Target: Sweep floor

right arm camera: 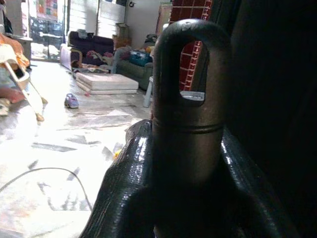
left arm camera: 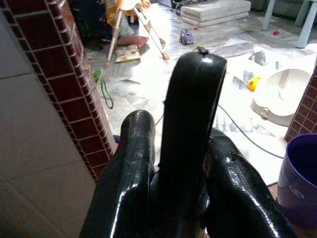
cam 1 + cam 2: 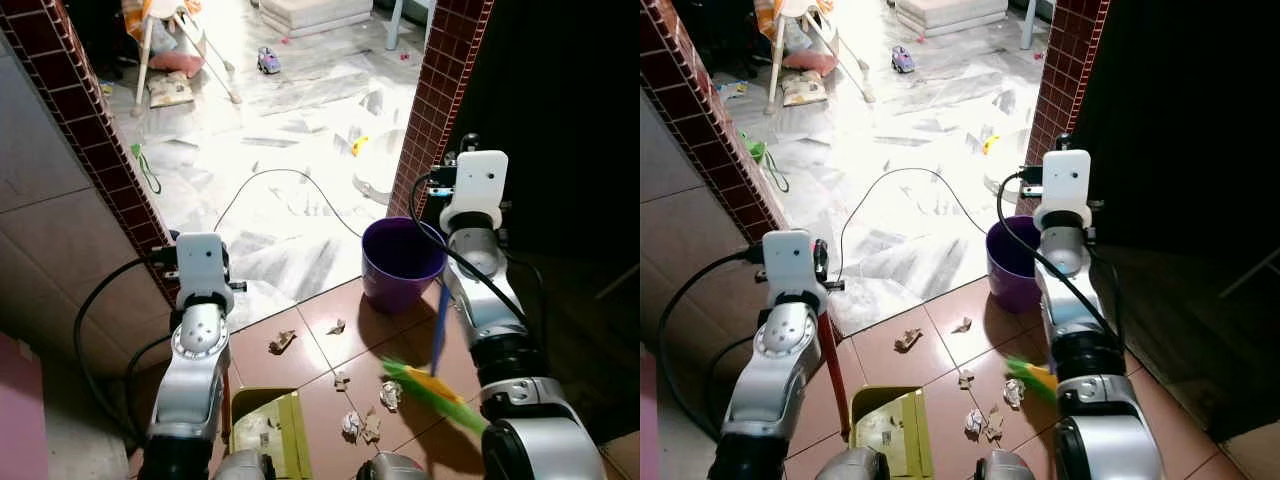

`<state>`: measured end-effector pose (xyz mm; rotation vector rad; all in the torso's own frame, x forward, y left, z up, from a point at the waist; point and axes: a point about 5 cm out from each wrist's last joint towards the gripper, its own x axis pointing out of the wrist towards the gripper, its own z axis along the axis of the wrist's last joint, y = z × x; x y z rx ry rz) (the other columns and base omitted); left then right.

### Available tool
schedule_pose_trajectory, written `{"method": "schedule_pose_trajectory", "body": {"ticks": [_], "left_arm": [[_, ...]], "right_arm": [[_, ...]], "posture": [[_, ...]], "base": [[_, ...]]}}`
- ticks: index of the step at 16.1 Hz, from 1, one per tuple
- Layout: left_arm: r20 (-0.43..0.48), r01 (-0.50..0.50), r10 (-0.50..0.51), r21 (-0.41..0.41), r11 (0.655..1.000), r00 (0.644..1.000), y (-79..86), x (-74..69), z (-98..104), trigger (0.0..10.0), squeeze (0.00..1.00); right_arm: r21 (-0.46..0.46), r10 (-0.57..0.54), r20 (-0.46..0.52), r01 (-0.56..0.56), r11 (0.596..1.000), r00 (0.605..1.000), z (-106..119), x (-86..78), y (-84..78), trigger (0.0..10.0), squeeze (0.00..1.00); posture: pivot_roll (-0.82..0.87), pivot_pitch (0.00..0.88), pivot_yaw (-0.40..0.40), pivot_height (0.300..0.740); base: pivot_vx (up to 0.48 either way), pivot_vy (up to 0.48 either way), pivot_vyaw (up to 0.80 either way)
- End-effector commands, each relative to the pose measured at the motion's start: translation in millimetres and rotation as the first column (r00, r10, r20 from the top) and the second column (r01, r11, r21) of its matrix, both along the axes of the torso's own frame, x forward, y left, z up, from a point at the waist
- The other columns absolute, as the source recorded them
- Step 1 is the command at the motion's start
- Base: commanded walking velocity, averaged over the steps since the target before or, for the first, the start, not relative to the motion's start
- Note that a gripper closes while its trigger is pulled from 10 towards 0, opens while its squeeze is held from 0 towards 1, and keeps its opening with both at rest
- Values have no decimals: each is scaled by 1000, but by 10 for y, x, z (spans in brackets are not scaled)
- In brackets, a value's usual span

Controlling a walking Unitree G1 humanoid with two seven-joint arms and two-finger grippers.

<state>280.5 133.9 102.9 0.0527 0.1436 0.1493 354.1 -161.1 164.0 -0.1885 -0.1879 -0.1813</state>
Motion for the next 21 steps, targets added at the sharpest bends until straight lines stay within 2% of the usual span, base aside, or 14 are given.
{"method": "schedule_pose_trajectory", "body": {"ticks": [1,3,4,6,8,10,12,14,15,16,17,18,19,21], "left_arm": [[-49,-1,-2,-66,998,999,-93,-3,-95,10000,0],[-57,-14,8,-103,995,998,-154,54,-128,10000,0],[-80,-32,21,-146,989,997,-189,91,-183,10000,0],[-41,-36,30,-155,987,999,-181,140,-165,10000,0],[-19,-94,92,-202,975,996,-133,225,-156,10000,0],[18,-136,146,-271,953,989,-112,370,-73,10000,0],[45,-117,137,-309,944,990,-182,469,20,10000,0],[48,-98,119,-316,944,992,-244,480,13,10000,0],[45,-85,104,-311,947,994,-279,463,-18,10000,0],[42,-69,86,-299,952,995,-310,428,-78,10000,0],[41,-68,84,-297,952,996,-313,421,-90,10000,0],[50,-56,72,-266,962,996,-307,381,-120,10000,0],[45,-59,73,-265,962,996,-298,365,-136,10000,0],[40,-66,79,-269,961,996,-277,359,-150,10000,0]], "right_arm": [[36,0,42,-1,999,999,132,53,36,10000,0],[60,-4,31,2,998,1000,123,78,61,10000,0],[55,3,34,-5,998,999,137,97,76,10000,0],[52,8,28,-9,999,1000,130,119,65,10000,0],[63,16,4,-17,998,1000,89,146,76,10000,0],[62,11,2,-11,998,1000,81,171,112,10000,0],[3,-30,11,30,1000,999,105,183,92,10000,0],[17,-58,10,58,998,998,84,188,77,10000,0],[53,-55,-5,55,997,998,59,192,86,10000,0],[128,-48,-10,49,991,999,53,203,113,10000,0],[144,-42,-10,43,989,999,58,207,122,10000,0],[274,16,4,-16,962,1000,104,231,192,10000,0],[339,41,19,-45,940,999,142,247,216,10000,0],[389,79,45,-90,917,996,195,259,243,10000,0]], "posture": [[-90,0,13,740],[-92,0,5,740],[-94,0,1,740],[-86,0,-8,740],[-83,0,-11,740],[-91,0,-8,740],[-97,0,-2,740],[-98,0,7,740],[-98,0,9,740],[-97,0,13,740],[-97,0,13,740],[-95,0,14,740],[-92,0,13,740],[-89,0,12,740]], "base": [[0,0,0],[0,0,0],[0,0,0],[0,0,0],[0,0,0],[0,0,0],[0,0,0],[0,0,0],[0,0,0],[0,0,0],[0,0,0],[0,0,0],[0,0,0],[0,0,0]]}}
